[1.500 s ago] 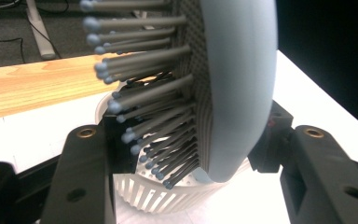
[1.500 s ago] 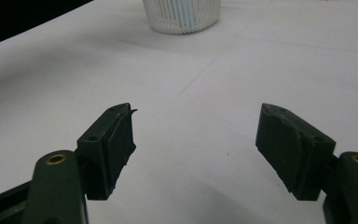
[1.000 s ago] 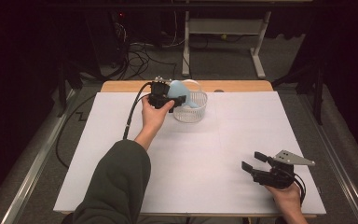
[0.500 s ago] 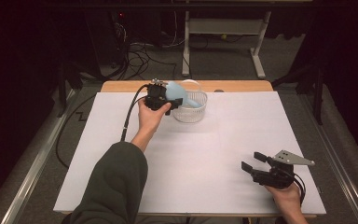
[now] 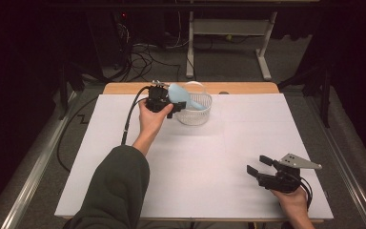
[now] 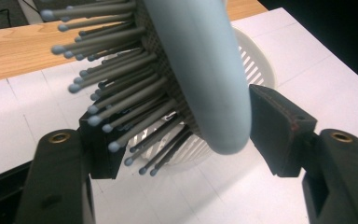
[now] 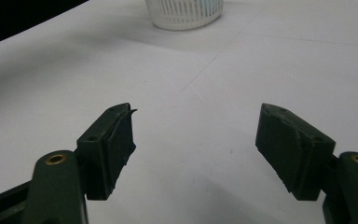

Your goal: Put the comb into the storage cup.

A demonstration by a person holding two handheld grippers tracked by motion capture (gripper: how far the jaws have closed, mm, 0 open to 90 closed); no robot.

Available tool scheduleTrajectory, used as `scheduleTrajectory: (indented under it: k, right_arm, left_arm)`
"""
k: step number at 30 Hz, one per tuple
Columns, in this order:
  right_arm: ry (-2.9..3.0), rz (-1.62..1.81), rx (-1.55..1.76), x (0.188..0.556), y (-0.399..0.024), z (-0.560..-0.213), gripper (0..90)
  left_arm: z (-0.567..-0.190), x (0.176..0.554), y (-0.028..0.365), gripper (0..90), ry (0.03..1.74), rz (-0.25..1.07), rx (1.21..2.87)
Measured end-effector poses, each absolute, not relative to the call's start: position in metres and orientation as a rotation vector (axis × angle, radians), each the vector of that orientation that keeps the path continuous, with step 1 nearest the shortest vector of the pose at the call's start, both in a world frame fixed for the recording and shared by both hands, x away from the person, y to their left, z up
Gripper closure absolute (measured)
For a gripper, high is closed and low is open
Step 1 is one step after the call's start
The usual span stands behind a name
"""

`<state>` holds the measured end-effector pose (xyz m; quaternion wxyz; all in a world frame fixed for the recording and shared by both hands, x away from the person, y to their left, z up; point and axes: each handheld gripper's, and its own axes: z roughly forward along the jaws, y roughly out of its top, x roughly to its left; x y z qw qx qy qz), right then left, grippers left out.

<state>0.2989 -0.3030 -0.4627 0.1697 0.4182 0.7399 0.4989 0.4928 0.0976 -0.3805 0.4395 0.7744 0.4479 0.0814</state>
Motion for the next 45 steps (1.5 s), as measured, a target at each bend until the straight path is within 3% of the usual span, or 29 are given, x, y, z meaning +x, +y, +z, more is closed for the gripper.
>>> scheduleTrajectory:
  k: [45]
  right_arm:
    - [2.111, 1.422, 1.190, 0.300, -0.303, -0.463, 28.5]
  left_arm:
    - [-0.377, 0.483, 0.116, 26.4, 1.104, 0.330, 1.897]
